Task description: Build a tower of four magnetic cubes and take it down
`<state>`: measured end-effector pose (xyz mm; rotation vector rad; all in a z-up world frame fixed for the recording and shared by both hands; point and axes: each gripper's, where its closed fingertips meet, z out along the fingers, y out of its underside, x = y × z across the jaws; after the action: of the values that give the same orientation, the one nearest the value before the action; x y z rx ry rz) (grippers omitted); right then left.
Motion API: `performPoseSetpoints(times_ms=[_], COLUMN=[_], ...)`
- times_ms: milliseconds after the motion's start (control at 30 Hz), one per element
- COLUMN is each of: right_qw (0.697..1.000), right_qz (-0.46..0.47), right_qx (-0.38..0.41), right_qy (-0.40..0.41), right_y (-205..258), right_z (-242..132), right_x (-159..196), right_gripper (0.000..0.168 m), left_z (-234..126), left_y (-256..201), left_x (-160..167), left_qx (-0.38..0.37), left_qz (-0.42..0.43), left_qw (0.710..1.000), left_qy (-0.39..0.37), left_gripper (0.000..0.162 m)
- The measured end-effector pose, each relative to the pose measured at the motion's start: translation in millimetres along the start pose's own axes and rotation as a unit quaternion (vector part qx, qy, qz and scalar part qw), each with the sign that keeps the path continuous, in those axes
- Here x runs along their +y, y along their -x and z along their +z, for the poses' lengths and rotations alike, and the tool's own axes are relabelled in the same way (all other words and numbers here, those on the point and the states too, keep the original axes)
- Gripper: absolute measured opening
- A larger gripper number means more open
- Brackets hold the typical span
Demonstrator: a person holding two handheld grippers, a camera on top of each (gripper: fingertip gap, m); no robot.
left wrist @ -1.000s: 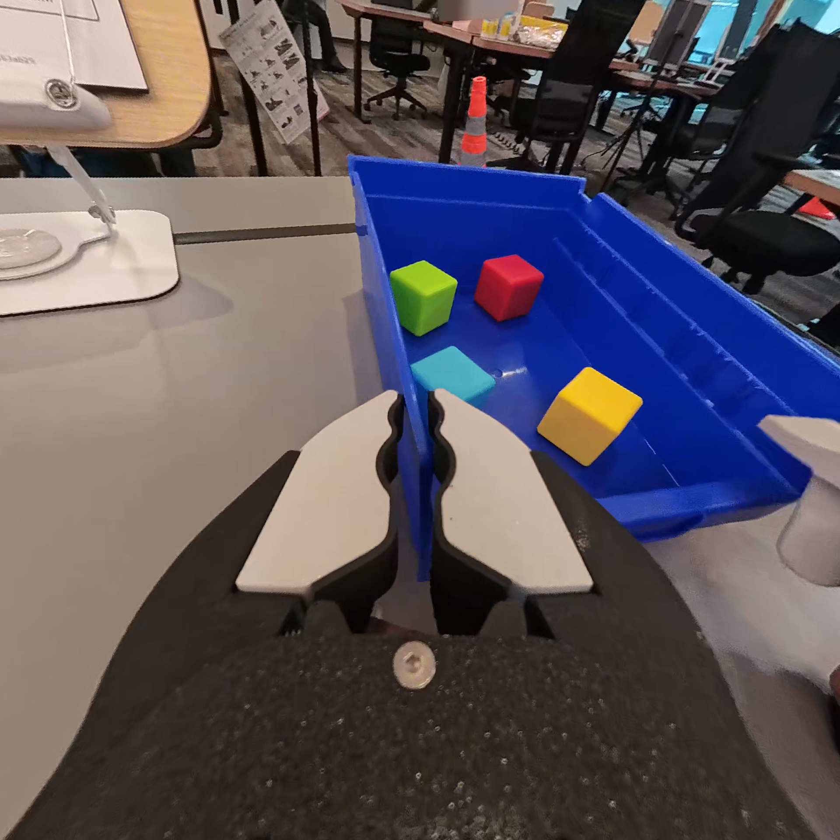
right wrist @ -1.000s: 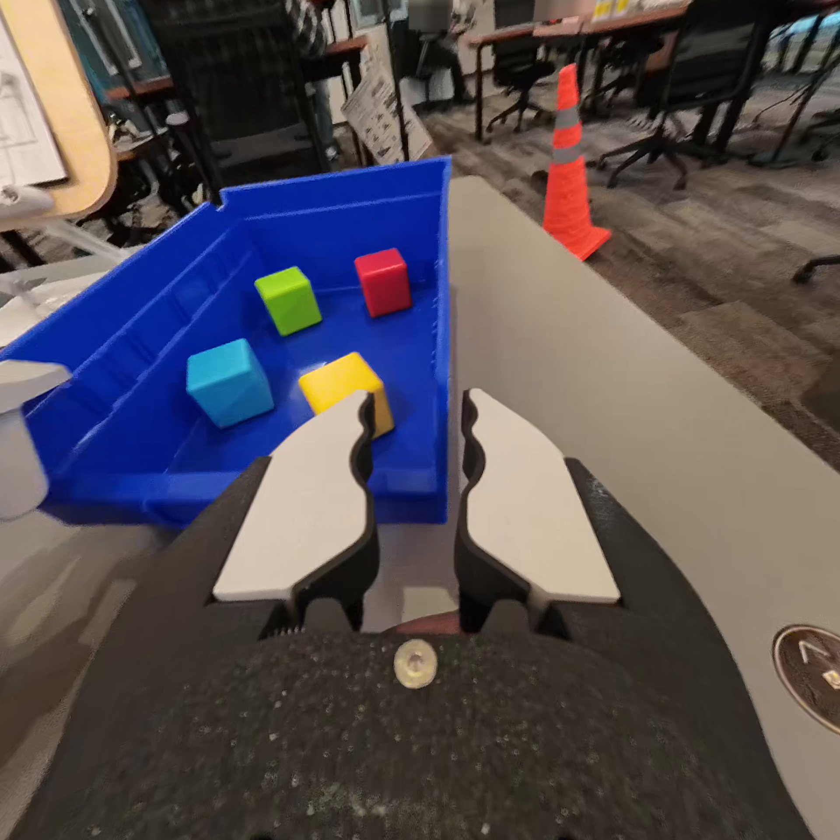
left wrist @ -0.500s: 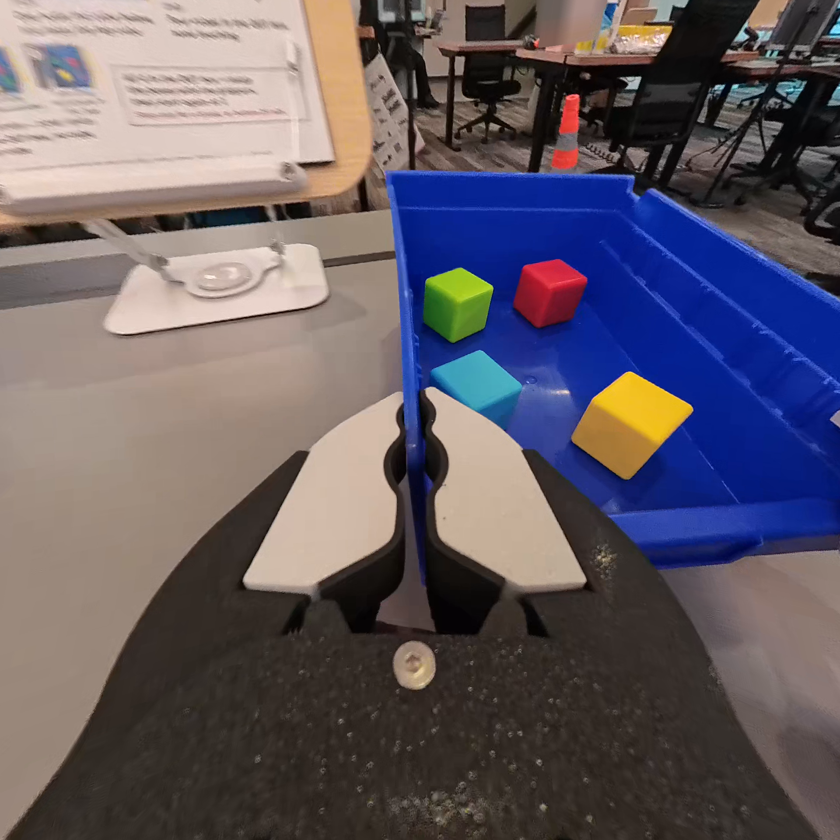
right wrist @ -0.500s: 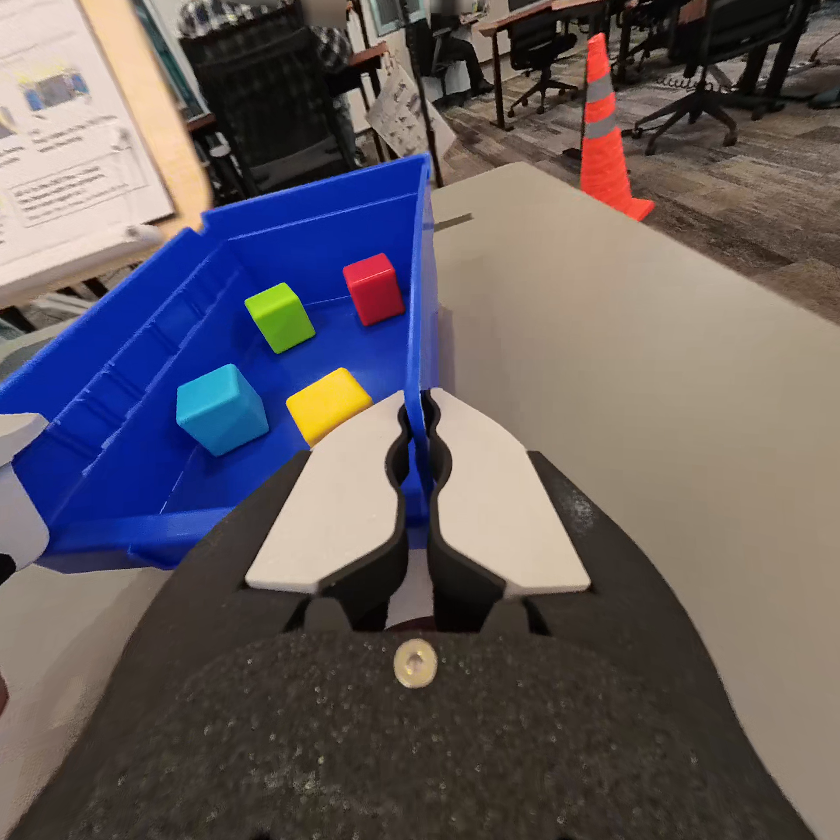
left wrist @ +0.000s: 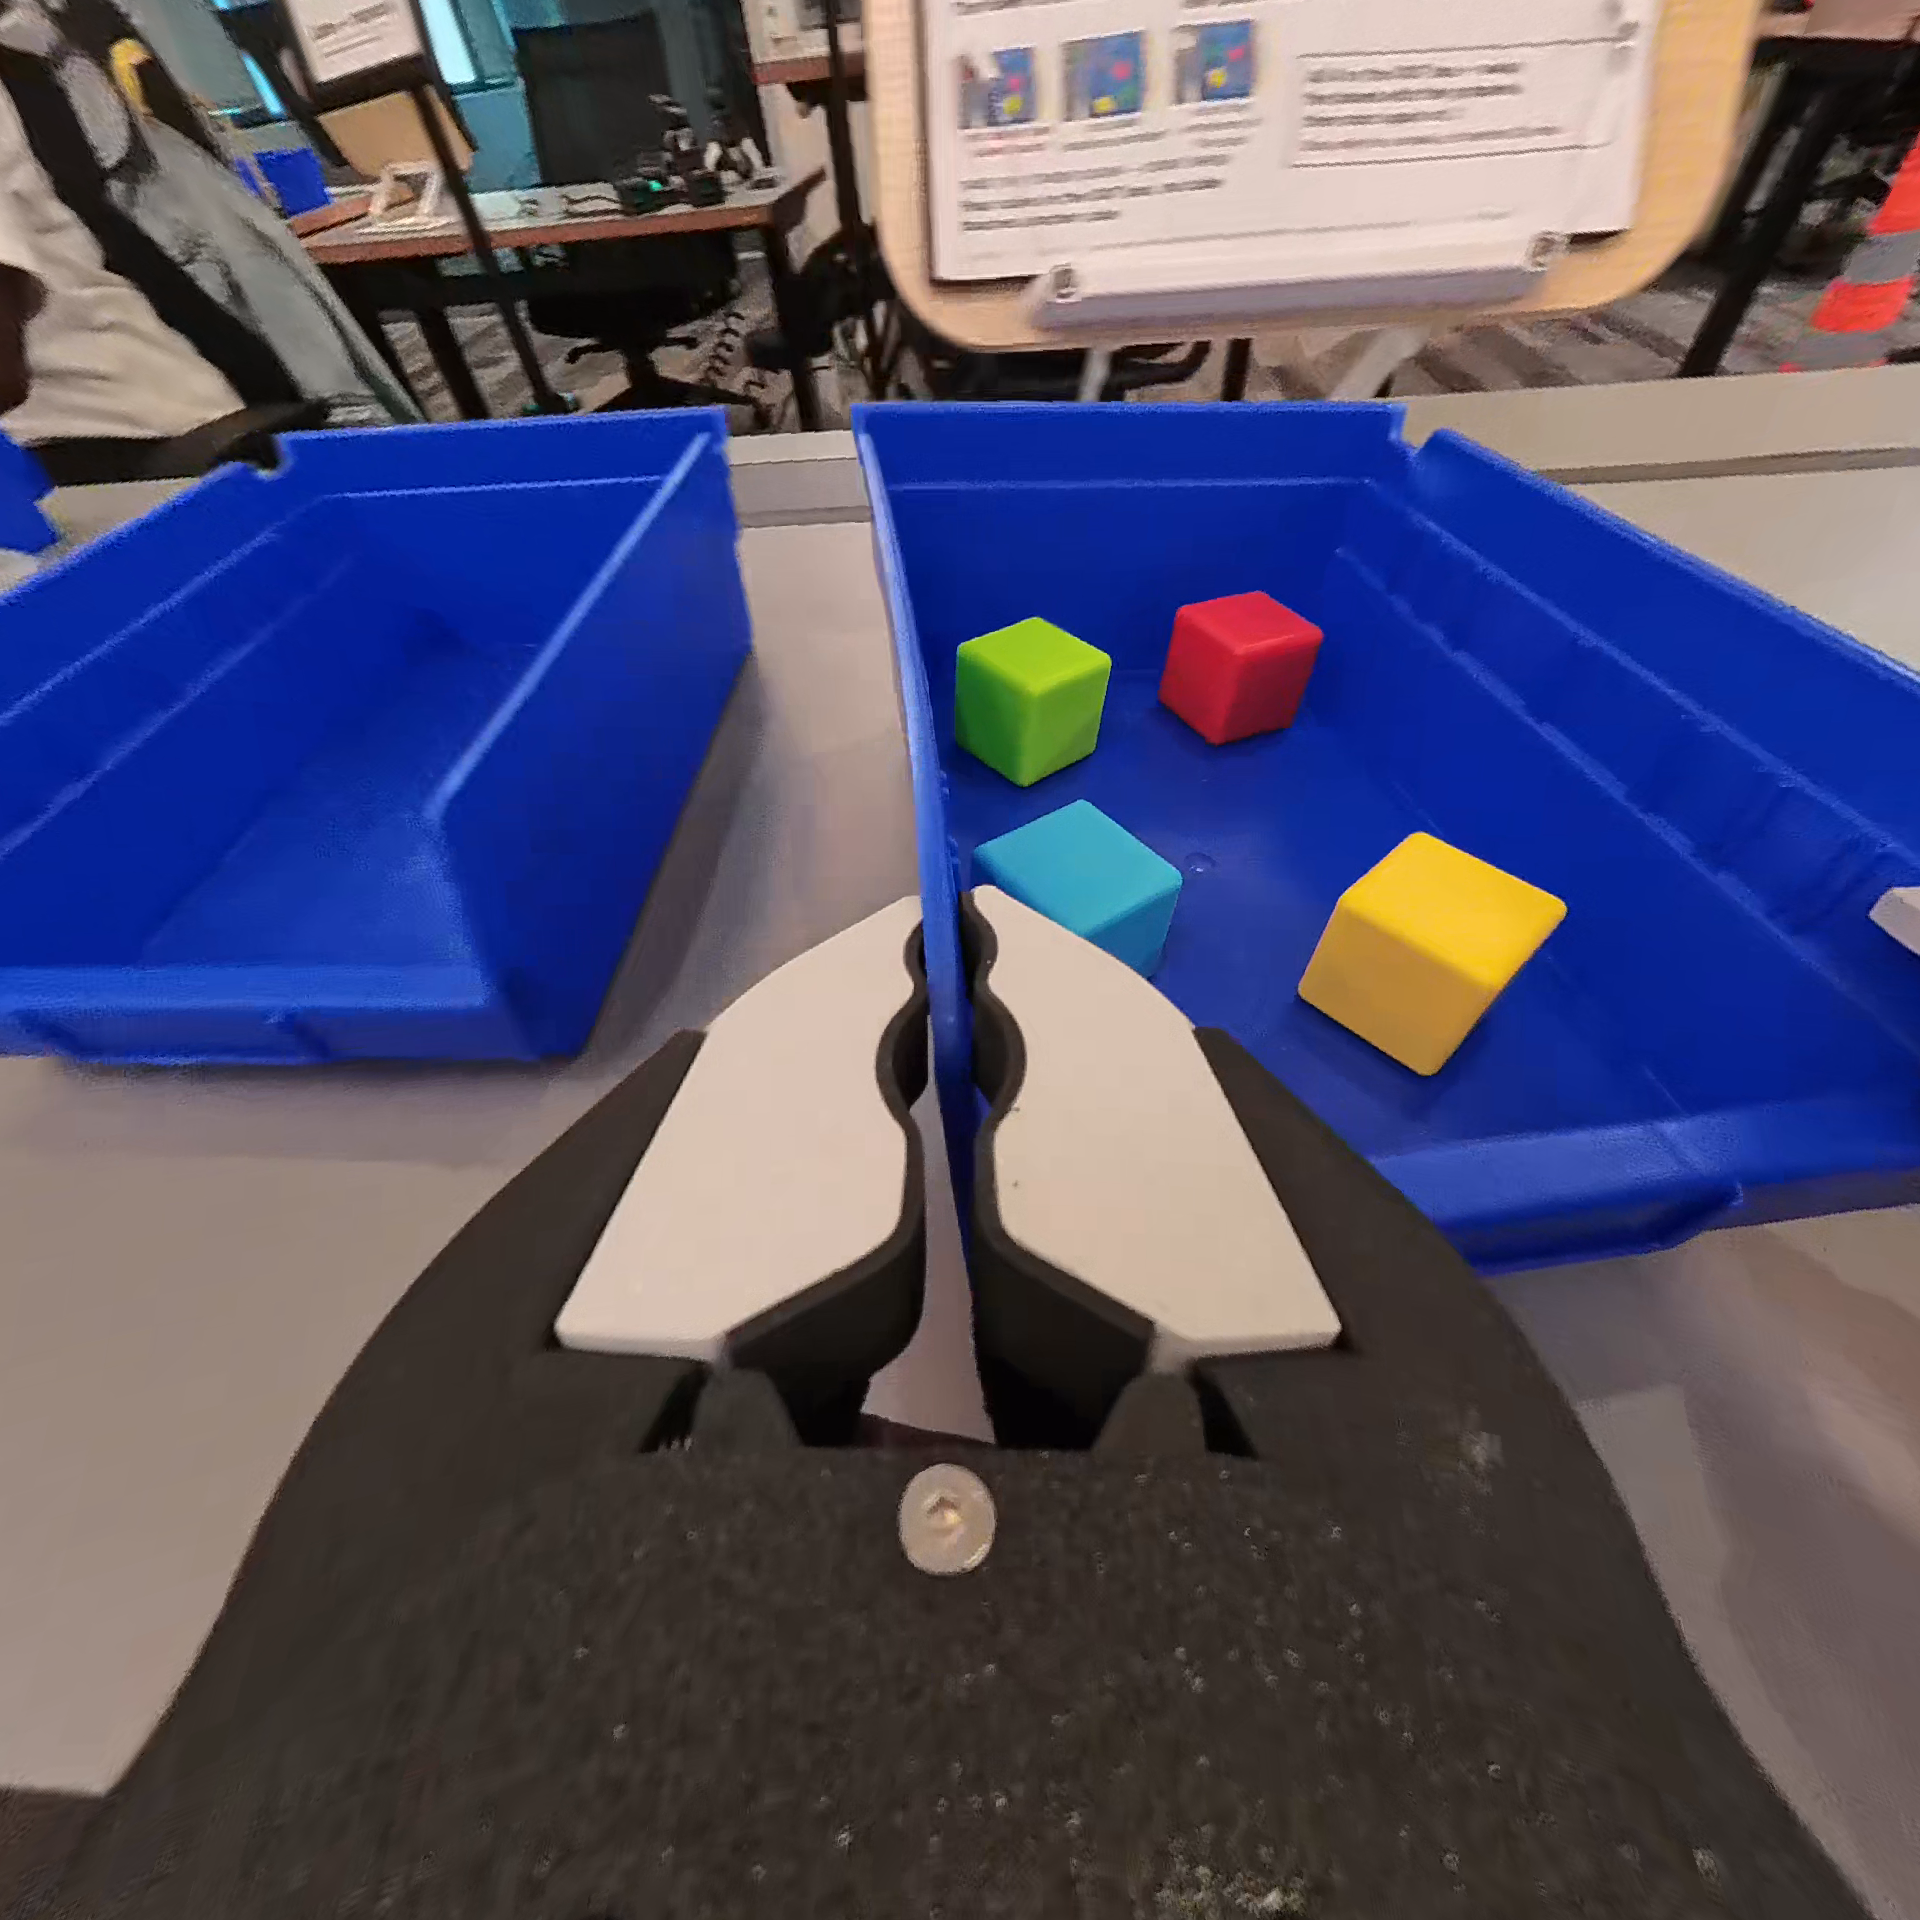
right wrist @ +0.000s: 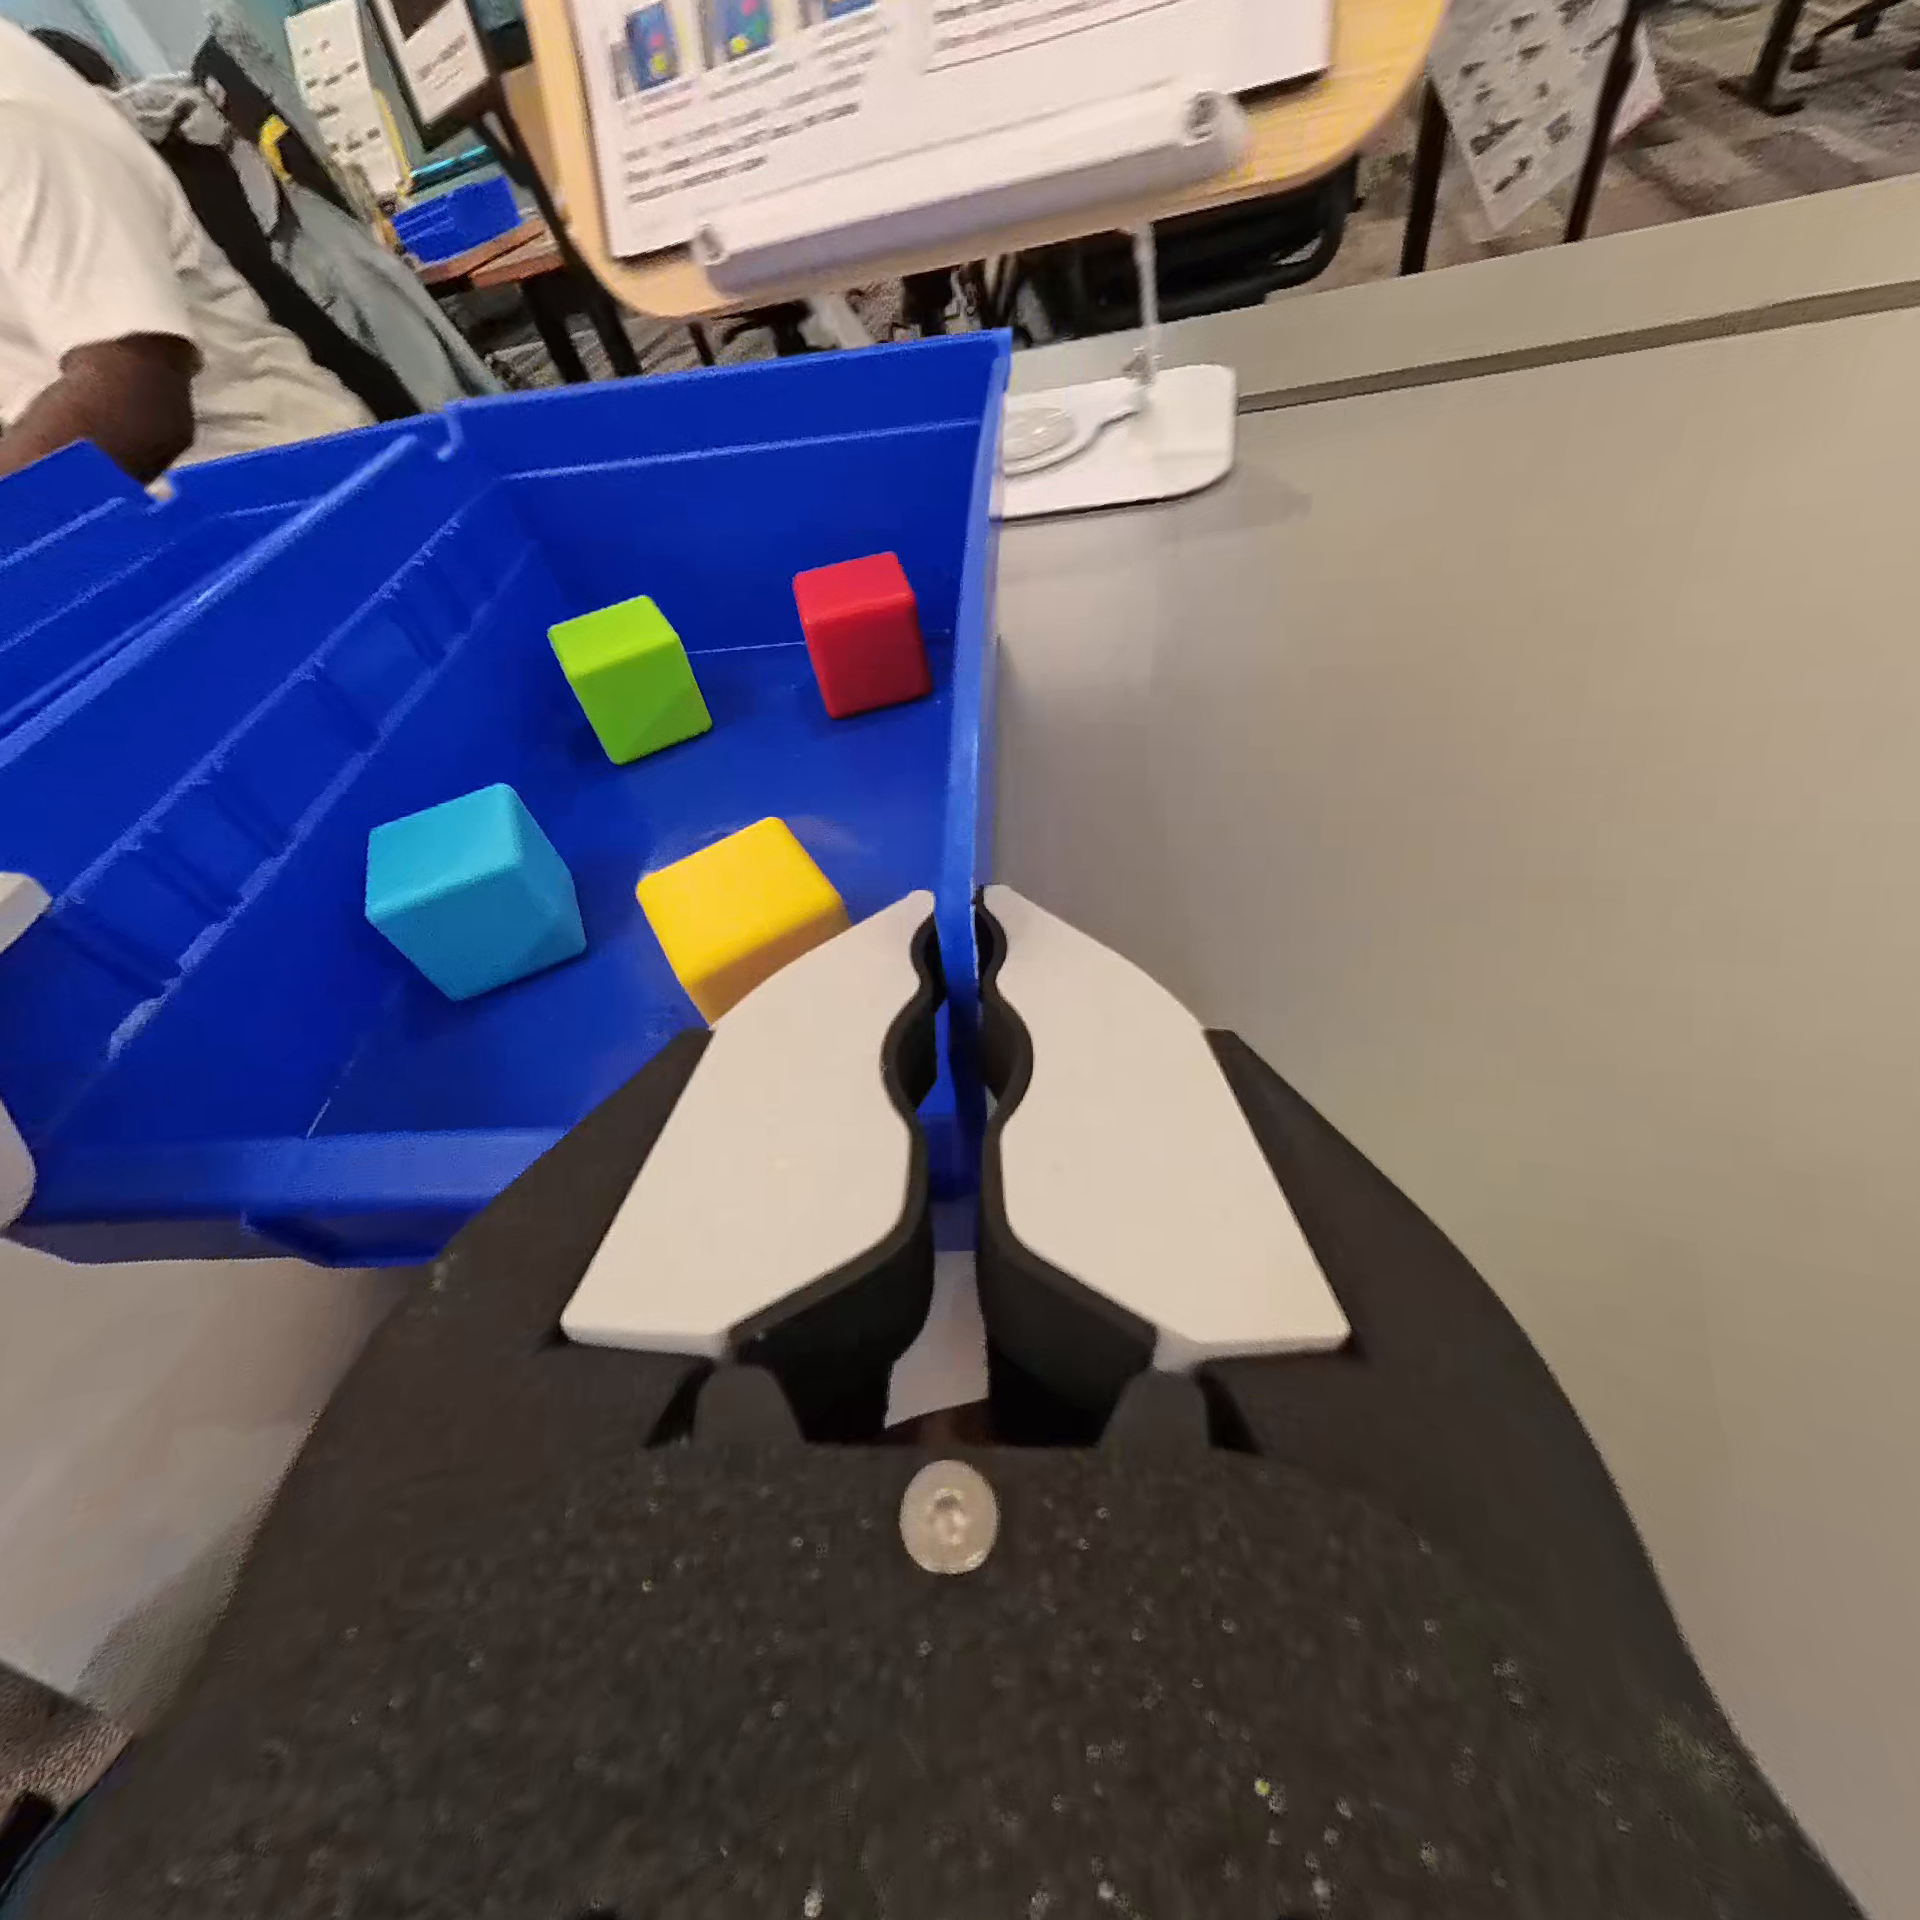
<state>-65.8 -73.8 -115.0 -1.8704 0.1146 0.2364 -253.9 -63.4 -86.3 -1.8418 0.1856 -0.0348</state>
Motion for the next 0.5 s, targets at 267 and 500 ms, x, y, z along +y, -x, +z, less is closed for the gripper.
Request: performPoseSetpoints(times_ms=[267,500], right_qw=[1.000,0.996], right_qz=[-0.018,0.007], right_qx=[-0.025,-0.085], right_qy=[0.002,0.011], right_y=[30.4,28.5], right_z=[14.7,9.4], right_x=[3.6,6.9], right_gripper=[0.004,0.042], left_z=[3.6,-11.5], left_y=[34.8,12.7], left_x=[20.6,33.2], left_qx=[-0.009,0.070], left_qz=[-0.030,-0.027], left_qw=[0.999,0.997], left_qy=[0.010,0.032], left_gripper=[0.003,0.060])
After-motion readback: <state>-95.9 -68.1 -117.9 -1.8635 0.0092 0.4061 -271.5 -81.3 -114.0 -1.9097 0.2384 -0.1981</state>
